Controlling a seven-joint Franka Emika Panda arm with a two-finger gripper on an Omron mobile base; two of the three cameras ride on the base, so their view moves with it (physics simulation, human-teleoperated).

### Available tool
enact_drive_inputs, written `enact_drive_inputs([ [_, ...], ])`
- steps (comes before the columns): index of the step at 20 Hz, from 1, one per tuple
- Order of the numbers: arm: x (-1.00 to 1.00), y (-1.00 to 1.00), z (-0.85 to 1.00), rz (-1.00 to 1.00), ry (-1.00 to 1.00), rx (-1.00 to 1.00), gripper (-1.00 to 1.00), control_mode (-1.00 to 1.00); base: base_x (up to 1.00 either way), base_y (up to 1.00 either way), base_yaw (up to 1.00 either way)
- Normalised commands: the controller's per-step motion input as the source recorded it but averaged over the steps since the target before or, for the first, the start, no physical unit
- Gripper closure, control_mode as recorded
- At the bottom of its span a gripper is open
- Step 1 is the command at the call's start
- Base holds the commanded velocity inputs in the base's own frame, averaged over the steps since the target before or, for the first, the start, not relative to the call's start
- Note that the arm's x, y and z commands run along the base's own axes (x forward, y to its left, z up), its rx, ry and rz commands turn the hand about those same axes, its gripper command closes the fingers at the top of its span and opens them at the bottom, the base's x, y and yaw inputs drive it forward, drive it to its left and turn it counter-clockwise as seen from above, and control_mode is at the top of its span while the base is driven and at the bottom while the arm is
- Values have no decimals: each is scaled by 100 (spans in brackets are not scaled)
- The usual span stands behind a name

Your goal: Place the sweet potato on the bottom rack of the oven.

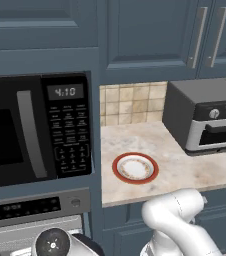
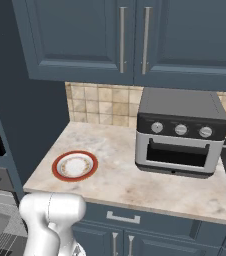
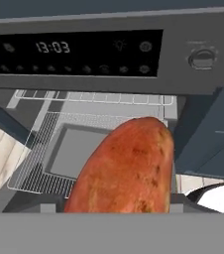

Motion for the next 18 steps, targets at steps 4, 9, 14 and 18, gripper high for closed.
enact_drive_inputs([
  [4, 8, 94, -98, 0, 2, 5, 100, -100, 0, 0, 0],
  [9, 5, 50, -90, -5, 8, 1, 100, -100, 0, 0, 0],
  [14, 22, 35, -47, -5, 5, 0, 100, -100, 0, 0, 0],
  [18, 30, 17, -10, -9, 5, -4, 100, -100, 0, 0, 0],
])
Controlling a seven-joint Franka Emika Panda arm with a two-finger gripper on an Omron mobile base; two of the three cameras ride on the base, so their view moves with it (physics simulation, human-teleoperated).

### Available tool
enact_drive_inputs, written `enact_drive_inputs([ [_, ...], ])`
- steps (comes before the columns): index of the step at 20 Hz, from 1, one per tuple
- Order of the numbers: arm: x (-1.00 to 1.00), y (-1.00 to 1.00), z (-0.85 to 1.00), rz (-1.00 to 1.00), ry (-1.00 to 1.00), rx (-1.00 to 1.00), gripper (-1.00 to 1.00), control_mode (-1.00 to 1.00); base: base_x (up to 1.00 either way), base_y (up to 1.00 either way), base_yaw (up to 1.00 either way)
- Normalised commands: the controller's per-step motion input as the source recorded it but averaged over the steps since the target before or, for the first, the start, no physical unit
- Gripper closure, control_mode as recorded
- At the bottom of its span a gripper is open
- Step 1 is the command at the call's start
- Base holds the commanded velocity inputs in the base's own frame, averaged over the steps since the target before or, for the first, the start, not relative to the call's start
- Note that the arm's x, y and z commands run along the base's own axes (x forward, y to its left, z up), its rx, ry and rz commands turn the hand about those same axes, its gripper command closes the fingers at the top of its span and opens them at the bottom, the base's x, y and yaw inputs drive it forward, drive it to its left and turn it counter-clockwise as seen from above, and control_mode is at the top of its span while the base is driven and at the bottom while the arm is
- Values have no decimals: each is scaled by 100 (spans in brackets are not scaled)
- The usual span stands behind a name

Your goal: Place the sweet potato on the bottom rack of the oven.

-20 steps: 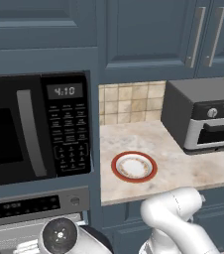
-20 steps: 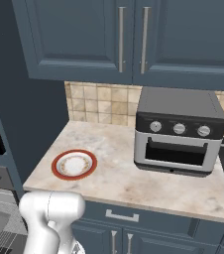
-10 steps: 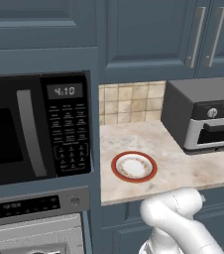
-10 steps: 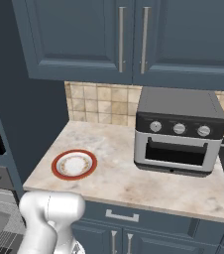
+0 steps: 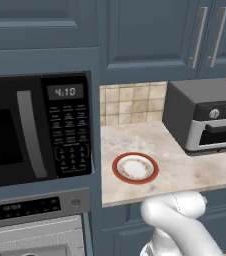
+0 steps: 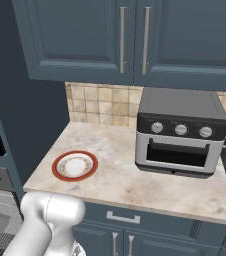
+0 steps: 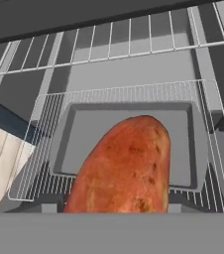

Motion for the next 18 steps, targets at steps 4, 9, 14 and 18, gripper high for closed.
enact_drive_inputs([
  [4, 51, 8, -16, -6, 9, -6, 100, -100, 0, 0, 0],
  [9, 42, 1, -38, -7, 8, -5, 100, -100, 0, 0, 0],
  [14, 22, 0, -64, -8, 0, -9, 100, -100, 0, 0, 0],
  [18, 15, 0, -56, -8, 3, -11, 100, -100, 0, 0, 0],
])
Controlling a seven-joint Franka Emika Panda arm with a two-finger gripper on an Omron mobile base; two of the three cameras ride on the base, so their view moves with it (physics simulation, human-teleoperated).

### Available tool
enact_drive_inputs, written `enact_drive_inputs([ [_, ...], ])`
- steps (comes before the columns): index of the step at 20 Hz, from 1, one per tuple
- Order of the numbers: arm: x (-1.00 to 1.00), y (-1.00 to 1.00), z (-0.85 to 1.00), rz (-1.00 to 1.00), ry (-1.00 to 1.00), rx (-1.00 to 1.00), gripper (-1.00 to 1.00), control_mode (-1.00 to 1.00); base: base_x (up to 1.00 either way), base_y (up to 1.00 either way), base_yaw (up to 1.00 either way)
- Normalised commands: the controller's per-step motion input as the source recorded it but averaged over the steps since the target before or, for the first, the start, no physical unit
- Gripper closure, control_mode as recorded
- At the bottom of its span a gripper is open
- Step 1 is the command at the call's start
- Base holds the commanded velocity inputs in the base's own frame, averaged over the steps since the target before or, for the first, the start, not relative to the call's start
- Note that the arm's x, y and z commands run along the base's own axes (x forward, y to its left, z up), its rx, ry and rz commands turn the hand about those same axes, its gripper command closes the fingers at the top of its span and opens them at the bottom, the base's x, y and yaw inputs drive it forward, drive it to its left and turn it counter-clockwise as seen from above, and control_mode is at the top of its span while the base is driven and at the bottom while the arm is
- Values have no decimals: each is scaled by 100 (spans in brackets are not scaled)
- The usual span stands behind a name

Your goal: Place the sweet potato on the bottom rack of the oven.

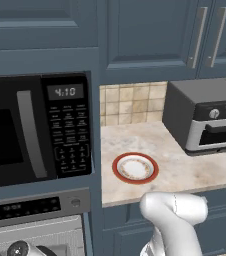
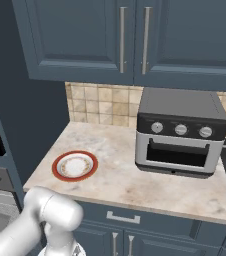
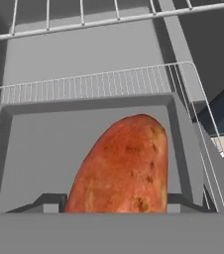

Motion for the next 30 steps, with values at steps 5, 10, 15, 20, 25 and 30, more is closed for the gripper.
enact_drive_inputs([
  [5, 15, 0, -48, -7, 13, -6, 100, -100, 0, 0, 0],
  [10, 15, 0, -49, -5, 4, -8, 100, -100, 0, 0, 0],
  [15, 4, 0, -50, -3, 0, -12, 100, -100, 0, 0, 0],
  [20, 1, 0, -39, -2, 0, -10, 100, -100, 0, 0, 0],
  [25, 1, 0, -33, -1, 0, -8, 100, -100, 0, 0, 0],
  [30, 0, 0, -2, 0, 0, 0, 100, -100, 0, 0, 0],
])
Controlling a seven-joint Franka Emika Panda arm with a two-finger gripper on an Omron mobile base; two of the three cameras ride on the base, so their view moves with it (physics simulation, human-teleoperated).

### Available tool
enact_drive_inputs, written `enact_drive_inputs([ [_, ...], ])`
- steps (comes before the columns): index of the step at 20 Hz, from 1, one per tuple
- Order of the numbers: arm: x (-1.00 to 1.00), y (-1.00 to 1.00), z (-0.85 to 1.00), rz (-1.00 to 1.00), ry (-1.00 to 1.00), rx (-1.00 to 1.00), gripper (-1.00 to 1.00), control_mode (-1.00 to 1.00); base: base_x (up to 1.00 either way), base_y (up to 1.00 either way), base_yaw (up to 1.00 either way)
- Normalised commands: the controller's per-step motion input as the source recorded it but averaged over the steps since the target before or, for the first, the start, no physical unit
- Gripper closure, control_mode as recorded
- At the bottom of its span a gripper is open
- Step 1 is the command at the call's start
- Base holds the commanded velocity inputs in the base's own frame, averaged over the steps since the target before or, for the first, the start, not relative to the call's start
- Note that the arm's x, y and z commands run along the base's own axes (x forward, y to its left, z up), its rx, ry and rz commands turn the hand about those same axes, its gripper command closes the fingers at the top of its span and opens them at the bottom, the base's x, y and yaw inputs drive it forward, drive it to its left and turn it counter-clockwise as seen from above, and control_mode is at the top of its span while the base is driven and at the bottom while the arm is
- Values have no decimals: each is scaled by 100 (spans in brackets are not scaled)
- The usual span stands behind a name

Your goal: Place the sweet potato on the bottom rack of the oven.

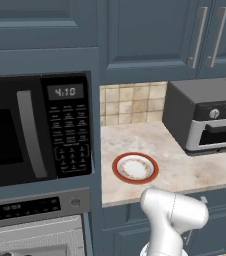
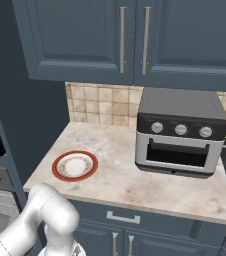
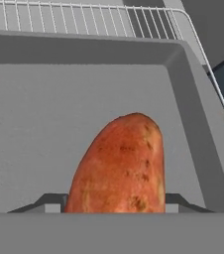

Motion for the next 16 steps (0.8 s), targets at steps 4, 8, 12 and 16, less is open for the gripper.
enact_drive_inputs([
  [4, 2, 0, 0, 0, 0, 0, 100, -100, 0, 0, 0],
  [8, 17, 0, -4, 0, 0, 0, 100, -100, 0, 0, 0],
  [12, 3, 0, -9, 0, 0, 0, -100, -100, 0, 0, 0],
  [16, 1, 0, -6, 0, 0, 0, -100, -100, 0, 0, 0],
])
